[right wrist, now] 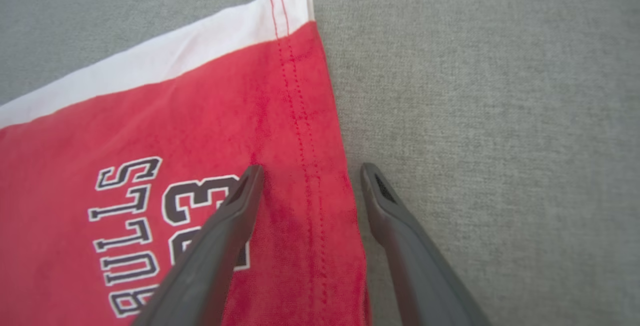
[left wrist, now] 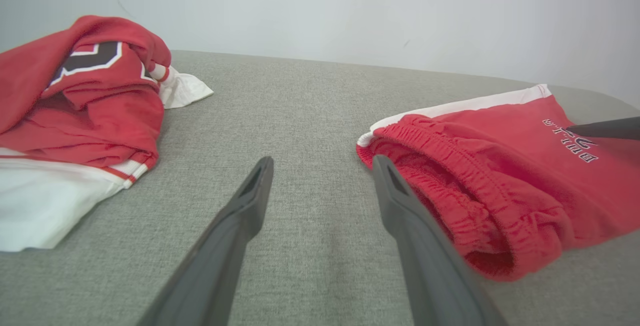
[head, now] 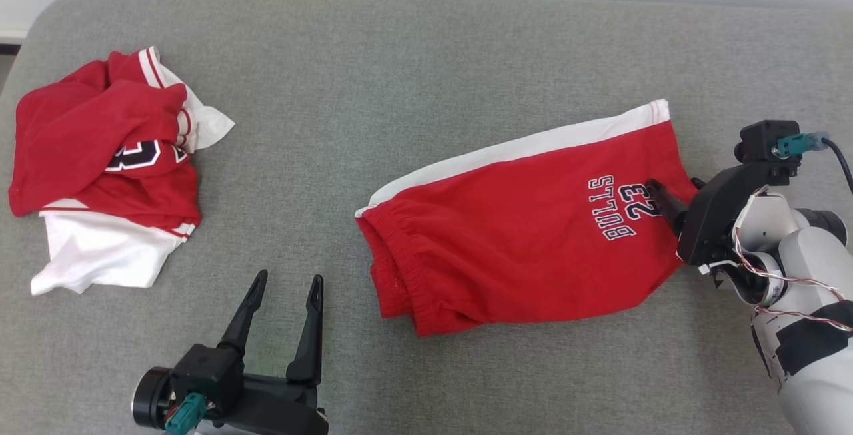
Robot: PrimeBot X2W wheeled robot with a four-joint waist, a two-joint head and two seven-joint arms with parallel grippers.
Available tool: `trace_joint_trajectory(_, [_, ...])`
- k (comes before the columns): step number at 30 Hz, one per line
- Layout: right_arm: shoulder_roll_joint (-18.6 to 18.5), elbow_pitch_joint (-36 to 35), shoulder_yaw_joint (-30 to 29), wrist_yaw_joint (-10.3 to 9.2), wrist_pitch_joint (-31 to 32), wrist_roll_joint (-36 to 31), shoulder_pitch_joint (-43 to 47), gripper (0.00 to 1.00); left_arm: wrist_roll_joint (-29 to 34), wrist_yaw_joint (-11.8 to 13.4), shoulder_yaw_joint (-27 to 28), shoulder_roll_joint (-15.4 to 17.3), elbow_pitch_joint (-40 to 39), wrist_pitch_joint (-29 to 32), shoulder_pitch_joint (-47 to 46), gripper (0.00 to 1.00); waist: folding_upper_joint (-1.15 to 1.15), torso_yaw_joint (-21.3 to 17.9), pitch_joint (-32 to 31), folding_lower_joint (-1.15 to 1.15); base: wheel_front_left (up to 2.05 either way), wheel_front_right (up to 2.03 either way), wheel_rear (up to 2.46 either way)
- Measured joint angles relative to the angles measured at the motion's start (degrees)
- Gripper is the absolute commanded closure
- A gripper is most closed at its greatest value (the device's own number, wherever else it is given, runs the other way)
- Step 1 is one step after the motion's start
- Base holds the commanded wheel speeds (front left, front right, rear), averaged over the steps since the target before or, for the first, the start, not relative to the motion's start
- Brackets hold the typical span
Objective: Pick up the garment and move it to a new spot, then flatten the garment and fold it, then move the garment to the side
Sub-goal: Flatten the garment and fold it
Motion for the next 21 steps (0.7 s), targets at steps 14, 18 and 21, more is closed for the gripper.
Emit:
trace_joint_trajectory(14, [2.9, -0.3, 0.2, -0.08, 3.6, -6.3, -0.3, 1.00, 1.8, -2.5, 2.1, -2.6, 1.9, 0.0, 0.2, 0.00, 0.00, 1.0, 1.9, 0.00, 0.00, 0.00, 0.00])
trace_joint_trajectory(18, [3.0, -1.1, -0.2, 0.16, 3.1, -7.3, 0.4, 1.00, 2.4, -3.0, 2.7, -3.0, 2.5, 0.0, 0.2, 0.00, 0.00, 0.4, 1.8, 0.00, 0.00, 0.00, 0.00])
trace_joint_trajectory(21, [3.0, -1.5, -2.0, 0.19, 1.9, -9.0, 1.1, 1.00, 2.8, -3.5, 3.0, -3.1, 2.8, 0.0, 0.4, 0.00, 0.00, -0.2, 1.4, 0.01, 0.00, 0.00, 0.00])
